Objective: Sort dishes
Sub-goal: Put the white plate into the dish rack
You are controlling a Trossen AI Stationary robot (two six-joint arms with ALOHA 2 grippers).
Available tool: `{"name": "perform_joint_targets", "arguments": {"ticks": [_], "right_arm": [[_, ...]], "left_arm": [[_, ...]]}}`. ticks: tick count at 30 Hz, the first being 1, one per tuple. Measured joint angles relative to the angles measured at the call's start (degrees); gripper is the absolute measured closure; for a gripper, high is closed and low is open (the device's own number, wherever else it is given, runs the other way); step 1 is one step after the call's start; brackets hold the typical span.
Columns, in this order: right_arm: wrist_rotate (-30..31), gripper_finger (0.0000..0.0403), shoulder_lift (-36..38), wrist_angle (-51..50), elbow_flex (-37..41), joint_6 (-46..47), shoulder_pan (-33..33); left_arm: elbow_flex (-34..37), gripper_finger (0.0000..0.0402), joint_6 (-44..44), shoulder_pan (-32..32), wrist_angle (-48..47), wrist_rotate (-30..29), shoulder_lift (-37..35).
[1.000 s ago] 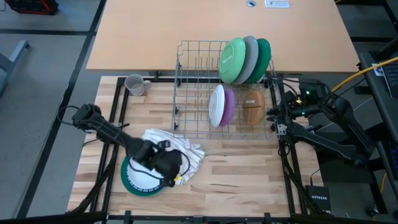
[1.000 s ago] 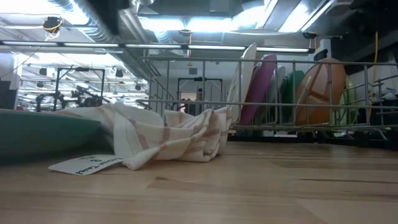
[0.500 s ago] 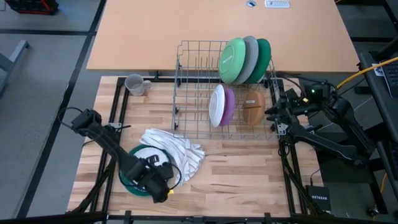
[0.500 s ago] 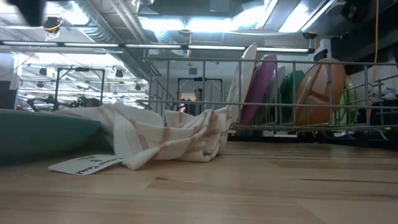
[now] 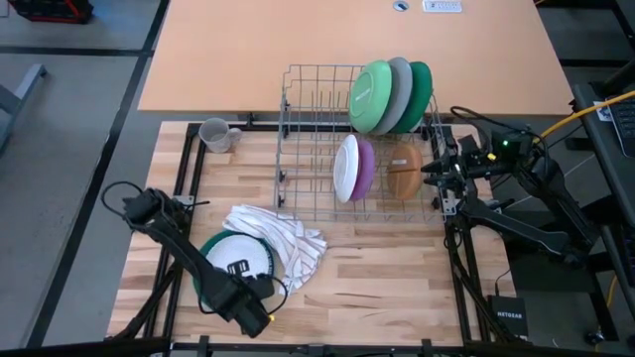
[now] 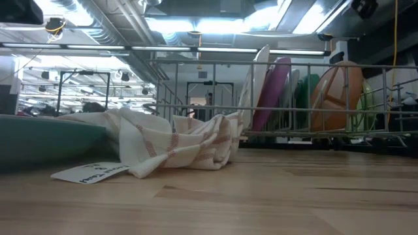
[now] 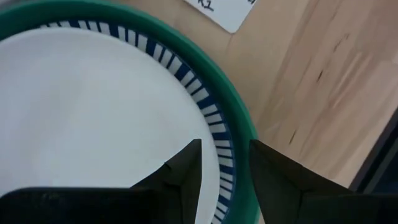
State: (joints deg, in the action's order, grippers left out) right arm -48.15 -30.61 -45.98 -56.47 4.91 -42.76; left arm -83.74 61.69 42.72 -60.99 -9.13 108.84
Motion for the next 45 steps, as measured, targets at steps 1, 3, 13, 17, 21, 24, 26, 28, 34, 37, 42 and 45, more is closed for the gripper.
{"name": "perform_joint_targets", "arguments": {"ticks": [1,3,13,17,21,24,26,28,34,37,42,45], "right_arm": [[0.0,0.0223,0.0,0.0,0.0,0.0,0.0],[0.01,0.0223,0.0,0.07,0.0,0.0,0.0],[0.64,0.0223,-0.02,0.07,0.0,-0.26,0.04],[1.12,0.0223,-0.02,0.07,0.0,-0.33,0.04],[1.13,0.0223,-0.02,0.07,0.0,-0.33,0.04],[1.13,0.0223,-0.02,0.07,0.0,-0.31,0.04],[1.15,0.0223,-0.02,0.07,0.0,-0.31,0.04],[1.13,0.0223,-0.02,0.07,0.0,-0.31,0.02],[1.15,0.0223,-0.01,0.05,0.0,-0.31,0.02],[1.14,0.0223,0.0,0.04,0.0,-0.28,-0.02],[1.15,0.0223,-0.01,0.04,0.0,-0.28,-0.02],[1.17,0.0223,-0.02,0.04,0.0,-0.28,-0.02]], "left_arm": [[0.0,0.0279,-0.04,0.06,-0.07,0.0,0.31],[0.01,0.0279,-0.55,0.19,-0.42,0.02,0.52],[3.11,0.0279,1.45,-0.02,0.25,0.66,0.5],[3.63,0.0279,2.01,-0.11,0.89,2.6,0.46],[3.61,0.0279,0.81,-0.11,0.89,2.6,0.43],[3.61,0.0279,0.1,-0.25,0.5,2.59,0.43],[3.61,0.0279,-0.99,-0.29,0.54,2.95,0.43],[3.61,0.0279,-2.18,-0.29,0.57,3.02,0.43],[3.61,0.0279,-4.71,-0.56,0.55,3.19,0.43],[4.2,0.0279,-4.76,-1.15,0.79,3.2,0.43],[7.66,0.0279,-4.69,-2.36,4.05,6.63,0.39],[8.33,0.0279,-3.39,-2.96,4.47,7.52,0.32]]}}
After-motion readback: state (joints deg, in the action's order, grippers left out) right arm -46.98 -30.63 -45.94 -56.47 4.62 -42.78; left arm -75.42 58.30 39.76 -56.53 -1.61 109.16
